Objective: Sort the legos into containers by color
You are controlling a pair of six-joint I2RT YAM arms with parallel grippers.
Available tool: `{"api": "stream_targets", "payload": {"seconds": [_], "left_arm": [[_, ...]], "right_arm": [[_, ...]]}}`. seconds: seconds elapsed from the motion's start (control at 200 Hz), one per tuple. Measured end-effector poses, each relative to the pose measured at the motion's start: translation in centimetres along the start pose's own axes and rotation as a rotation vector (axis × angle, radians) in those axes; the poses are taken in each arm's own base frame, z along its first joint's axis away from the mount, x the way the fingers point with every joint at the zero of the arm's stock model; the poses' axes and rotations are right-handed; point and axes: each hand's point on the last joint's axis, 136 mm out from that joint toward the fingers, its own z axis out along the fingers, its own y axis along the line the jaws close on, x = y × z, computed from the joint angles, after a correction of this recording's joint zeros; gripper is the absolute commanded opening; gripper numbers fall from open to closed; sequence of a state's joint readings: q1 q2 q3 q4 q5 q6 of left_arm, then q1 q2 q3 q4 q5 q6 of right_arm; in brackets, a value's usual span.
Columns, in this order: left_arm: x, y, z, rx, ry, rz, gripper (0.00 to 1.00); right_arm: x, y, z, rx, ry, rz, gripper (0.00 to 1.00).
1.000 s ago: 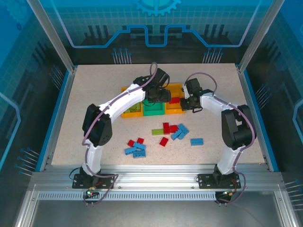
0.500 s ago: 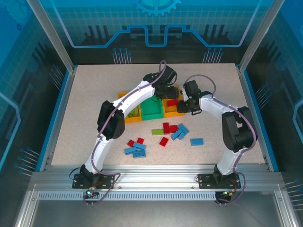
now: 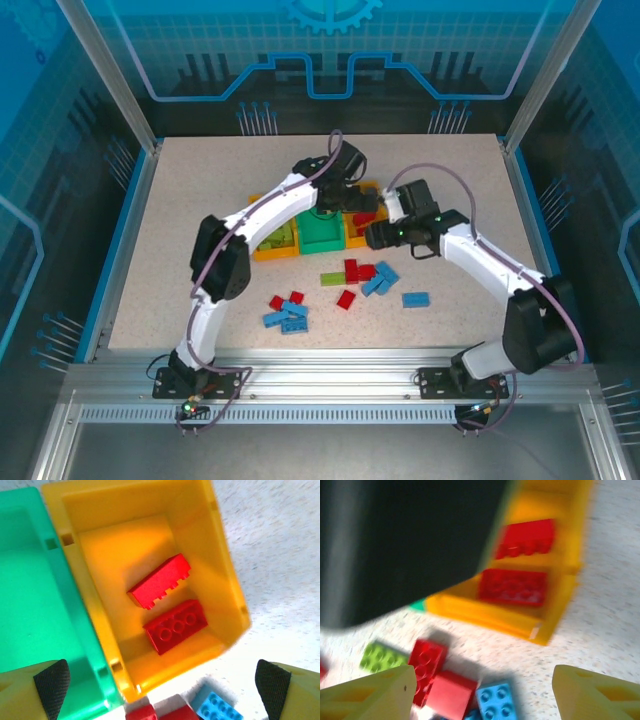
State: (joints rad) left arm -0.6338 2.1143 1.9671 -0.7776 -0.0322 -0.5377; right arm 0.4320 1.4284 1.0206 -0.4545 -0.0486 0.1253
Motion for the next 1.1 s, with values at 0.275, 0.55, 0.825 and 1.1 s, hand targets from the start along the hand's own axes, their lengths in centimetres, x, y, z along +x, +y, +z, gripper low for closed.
{"api": "stream_targets", "payload": {"seconds": [0.275, 0.55, 0.825, 1.1], "left_arm": [[4.7, 10.1, -7.3, -0.036, -0.055, -0.183, 0.99], [8.6, 21.8, -11.7, -0.106, -0.182, -0.476, 0.99], [12.1, 24.9, -12.7, -0.112, -0.211, -0.563, 0.99], [14.5, 25.2, -11.0, -0.098, -0.153, -0.596, 0.99]], "right_arm": [[1.0, 9.2, 1.6, -0.117, 0.078, -0.560, 0.77], [7.9, 11.9, 5.8, -0.208, 0.381, -0.887, 0.76], [8.8, 11.9, 7.7, -0.203, 0.459, -0.964, 0.76], [7.9, 12.6, 9.8, -0.208, 0.470, -0.992, 0.72]]}}
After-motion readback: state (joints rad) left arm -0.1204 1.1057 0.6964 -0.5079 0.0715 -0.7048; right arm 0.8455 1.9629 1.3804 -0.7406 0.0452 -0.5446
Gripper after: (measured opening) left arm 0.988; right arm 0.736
